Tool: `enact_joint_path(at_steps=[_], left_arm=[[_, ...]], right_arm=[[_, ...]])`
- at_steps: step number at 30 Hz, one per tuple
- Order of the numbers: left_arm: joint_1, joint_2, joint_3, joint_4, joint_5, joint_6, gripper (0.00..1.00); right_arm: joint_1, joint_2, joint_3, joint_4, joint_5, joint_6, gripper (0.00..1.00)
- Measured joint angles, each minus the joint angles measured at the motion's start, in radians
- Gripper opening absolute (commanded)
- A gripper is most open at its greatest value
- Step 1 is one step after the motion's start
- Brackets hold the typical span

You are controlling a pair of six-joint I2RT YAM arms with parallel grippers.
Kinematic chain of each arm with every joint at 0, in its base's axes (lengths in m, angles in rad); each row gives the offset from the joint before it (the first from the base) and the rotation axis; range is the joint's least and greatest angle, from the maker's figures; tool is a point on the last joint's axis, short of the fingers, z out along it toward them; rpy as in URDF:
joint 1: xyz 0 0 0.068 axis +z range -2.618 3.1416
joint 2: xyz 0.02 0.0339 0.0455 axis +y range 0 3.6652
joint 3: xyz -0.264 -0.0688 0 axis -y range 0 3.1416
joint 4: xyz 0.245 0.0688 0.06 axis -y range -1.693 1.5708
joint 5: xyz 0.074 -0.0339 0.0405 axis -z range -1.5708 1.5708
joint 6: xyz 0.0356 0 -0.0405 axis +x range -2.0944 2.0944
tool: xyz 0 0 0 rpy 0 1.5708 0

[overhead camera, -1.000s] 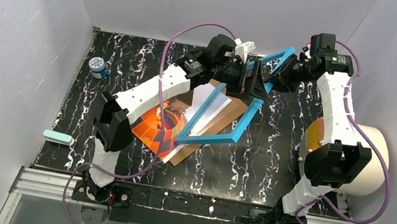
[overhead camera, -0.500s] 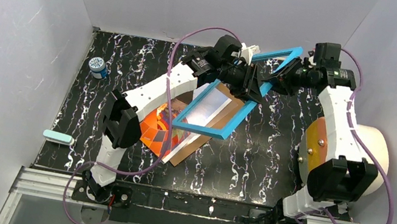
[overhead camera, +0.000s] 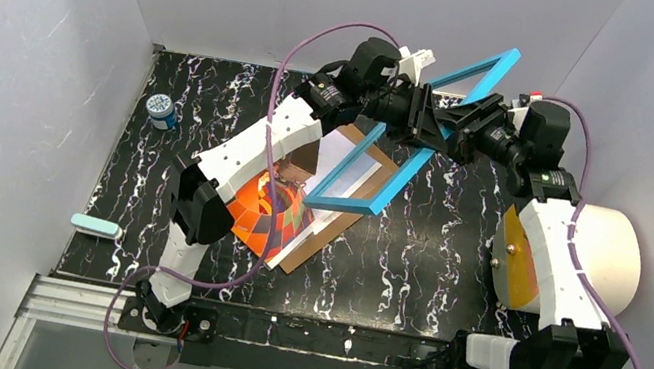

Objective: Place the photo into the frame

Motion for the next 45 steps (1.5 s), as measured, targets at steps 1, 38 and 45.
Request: enact_joint_path(at_steps=[1,38,45], left_arm=[[0.001,0.0,0.005,0.001,-0.004,-0.008,0.0],[0.069,-0.098,-0.117,0.295,0.032,-0.302,0.67],[0.138,-0.251,-0.239,0.253,0.027,-0.211,0.88]], right_arm=[[0.0,-0.016,-0.019,0.032,0.0,0.015,0.64],[0.004,0.019,-0.061,0.613,-0.02,0.197,0.08],[-0.002,0.076,0.187,0.193,-0.025,0.002,0.05]])
